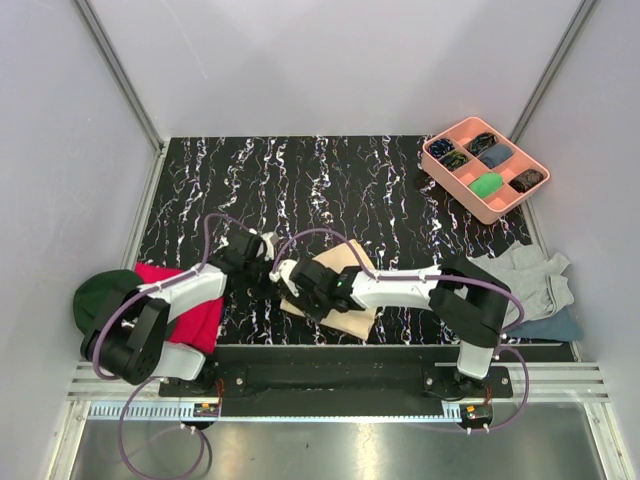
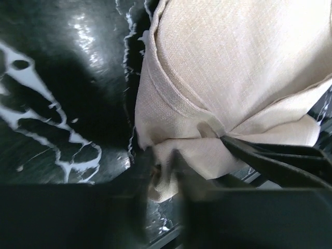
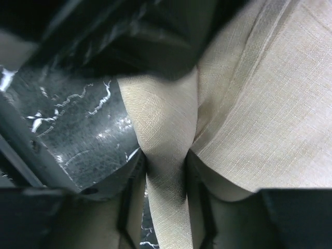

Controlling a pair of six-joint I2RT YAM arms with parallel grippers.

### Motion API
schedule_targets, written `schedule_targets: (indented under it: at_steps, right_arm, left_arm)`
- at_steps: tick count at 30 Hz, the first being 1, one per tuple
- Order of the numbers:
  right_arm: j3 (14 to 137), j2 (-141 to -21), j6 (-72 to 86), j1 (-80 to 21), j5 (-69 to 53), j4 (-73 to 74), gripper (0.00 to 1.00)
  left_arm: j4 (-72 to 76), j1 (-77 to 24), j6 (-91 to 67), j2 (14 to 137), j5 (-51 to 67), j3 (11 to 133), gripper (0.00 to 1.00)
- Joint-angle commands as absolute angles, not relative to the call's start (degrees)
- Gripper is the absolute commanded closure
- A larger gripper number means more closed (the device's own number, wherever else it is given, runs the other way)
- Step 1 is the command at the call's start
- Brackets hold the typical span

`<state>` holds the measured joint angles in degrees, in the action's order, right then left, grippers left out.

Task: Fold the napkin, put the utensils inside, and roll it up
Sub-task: Roll the napkin with the utensil

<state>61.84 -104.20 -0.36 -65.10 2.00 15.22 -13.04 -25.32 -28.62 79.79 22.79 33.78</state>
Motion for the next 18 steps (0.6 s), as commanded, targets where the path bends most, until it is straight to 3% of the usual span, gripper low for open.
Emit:
schedule_targets:
  at_steps: [1, 6, 13, 18]
  right_arm:
    - [57.4, -110.2, 1.3, -62.7, -12.8, 16.9, 0.65]
    - [56.7, -110.0, 0.3, -58.9, -24.3, 14.6, 0.67]
    - [59.5, -113.1, -1.8, -53.1, -39.8, 14.7, 0.69]
    - [62.0, -116.8, -1.4, -48.0, -49.5, 14.7, 0.71]
  left_arm:
    - [-14.5, -22.2, -29.4, 73.0, 20.7, 31.2, 0.51]
    - [-13.7, -19.0, -30.8, 65.3, 19.4, 27.7, 0.32]
    - [-7.0, -18.6, -31.3, 54.9, 19.6, 22.0, 0.3]
    - [-2.8, -18.6, -31.9, 54.9, 23.1, 20.0, 0.3]
